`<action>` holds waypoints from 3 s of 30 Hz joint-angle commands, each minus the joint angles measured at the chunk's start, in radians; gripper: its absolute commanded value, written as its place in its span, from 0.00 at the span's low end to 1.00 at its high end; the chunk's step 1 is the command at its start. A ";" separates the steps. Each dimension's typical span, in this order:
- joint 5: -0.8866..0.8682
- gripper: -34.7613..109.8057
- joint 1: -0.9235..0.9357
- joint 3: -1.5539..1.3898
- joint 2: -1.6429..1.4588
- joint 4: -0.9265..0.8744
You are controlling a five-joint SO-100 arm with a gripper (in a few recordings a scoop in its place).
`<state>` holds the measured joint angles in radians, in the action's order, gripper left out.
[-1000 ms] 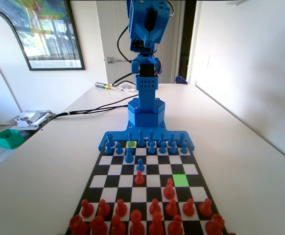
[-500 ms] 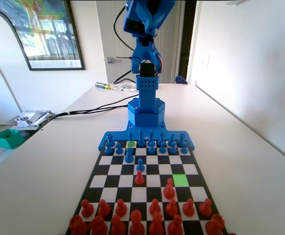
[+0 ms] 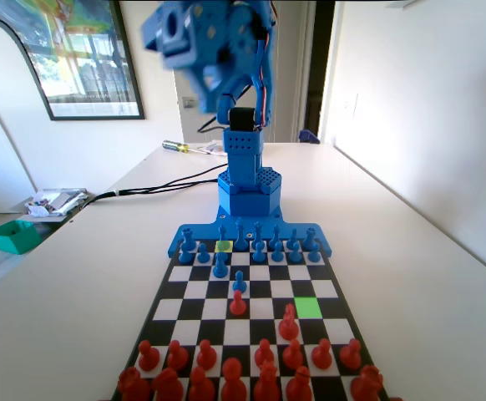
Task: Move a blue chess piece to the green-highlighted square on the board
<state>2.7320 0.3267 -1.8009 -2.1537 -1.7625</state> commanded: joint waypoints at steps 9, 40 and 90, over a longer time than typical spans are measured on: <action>0.149 0.26 0.084 -0.187 0.147 0.156; 0.308 0.32 0.123 -0.640 0.163 0.652; 0.365 0.32 0.038 -0.873 0.241 0.982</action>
<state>2.9100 0.3605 -2.6691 -1.9021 -0.7915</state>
